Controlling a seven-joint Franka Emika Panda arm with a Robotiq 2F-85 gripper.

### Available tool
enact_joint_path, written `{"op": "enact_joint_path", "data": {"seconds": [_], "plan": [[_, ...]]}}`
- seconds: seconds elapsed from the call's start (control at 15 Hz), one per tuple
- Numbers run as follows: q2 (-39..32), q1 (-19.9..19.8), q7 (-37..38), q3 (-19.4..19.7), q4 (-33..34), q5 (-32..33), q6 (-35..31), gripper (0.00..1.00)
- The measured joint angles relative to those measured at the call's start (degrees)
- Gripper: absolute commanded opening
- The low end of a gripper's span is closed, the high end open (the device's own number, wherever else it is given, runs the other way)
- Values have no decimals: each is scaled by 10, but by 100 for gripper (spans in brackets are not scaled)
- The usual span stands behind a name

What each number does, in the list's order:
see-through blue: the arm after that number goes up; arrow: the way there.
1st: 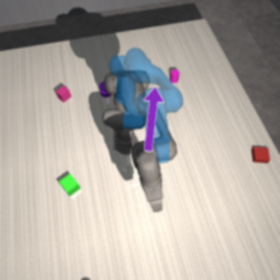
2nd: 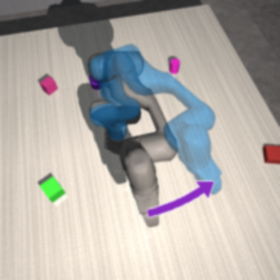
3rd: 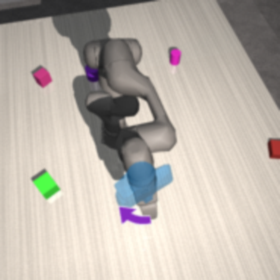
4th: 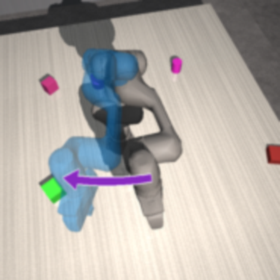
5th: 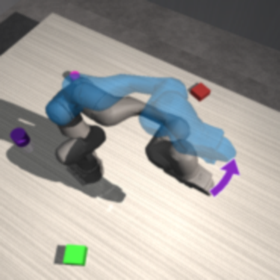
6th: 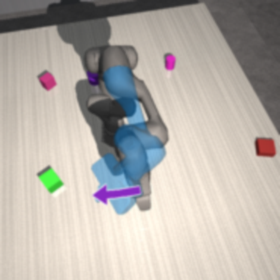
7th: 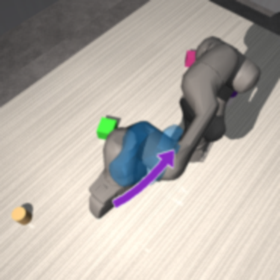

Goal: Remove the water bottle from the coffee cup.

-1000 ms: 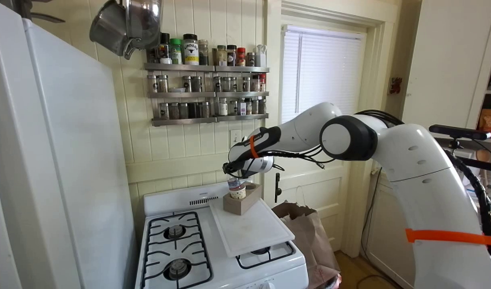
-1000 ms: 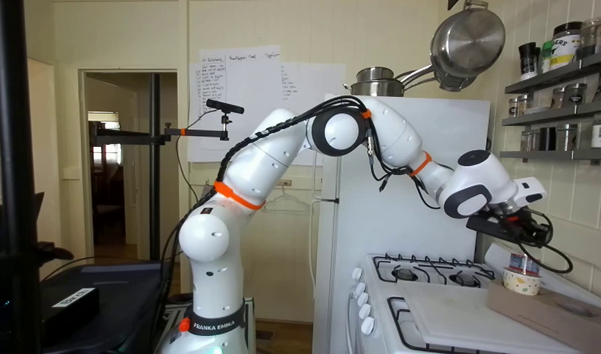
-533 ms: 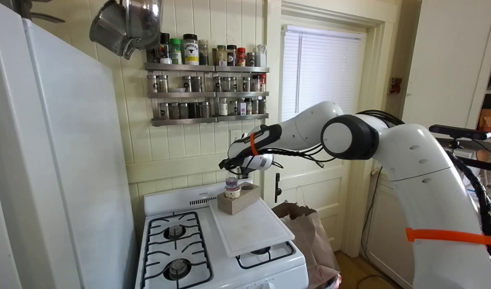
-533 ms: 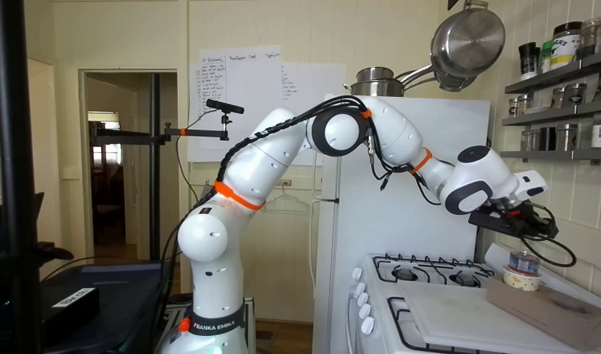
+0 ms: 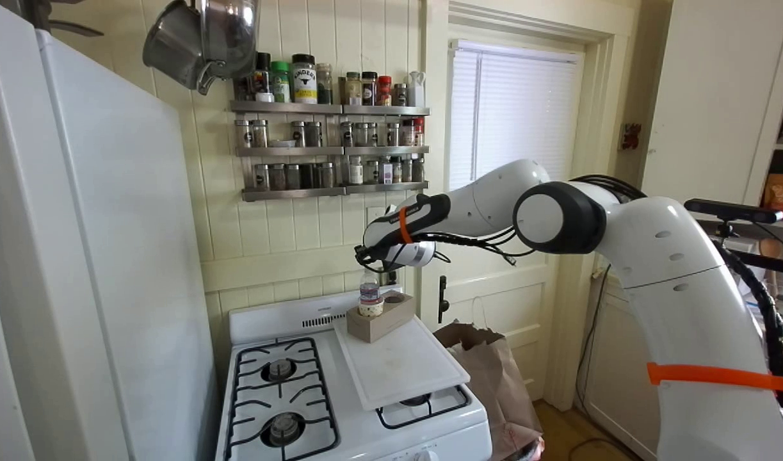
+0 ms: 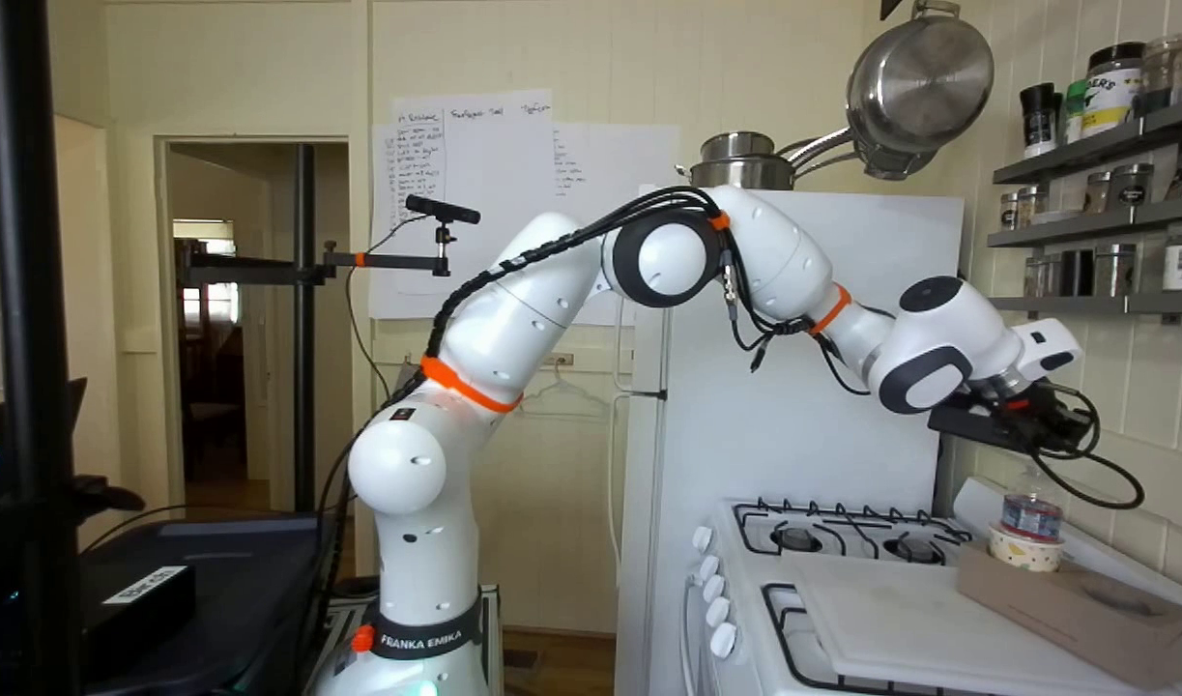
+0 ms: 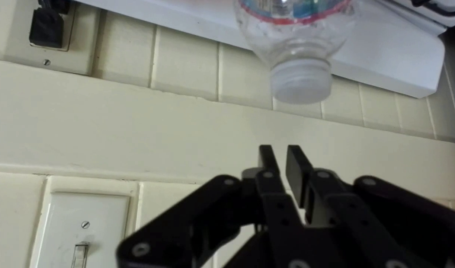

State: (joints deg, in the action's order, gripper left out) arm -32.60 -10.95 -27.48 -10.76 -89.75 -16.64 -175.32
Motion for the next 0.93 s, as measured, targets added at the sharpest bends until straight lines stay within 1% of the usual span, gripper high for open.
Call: {"op": "enact_joint_path", "data": {"seconds": [0.13,0.27,0.33,0.47,0.6,0.73,0.93], "plan": [[3,13,1,23,0,5,0,62],[6,34,6,58,0,17,1,77],[8,43,21,73,0,40,2,85],[11,53,61,95,-1,95,9,99],[16,62,89,111,-1,134,34,100],[21,66,110,119,1,157,69,100],[32,69,132,119,11,165,138,100]]}}
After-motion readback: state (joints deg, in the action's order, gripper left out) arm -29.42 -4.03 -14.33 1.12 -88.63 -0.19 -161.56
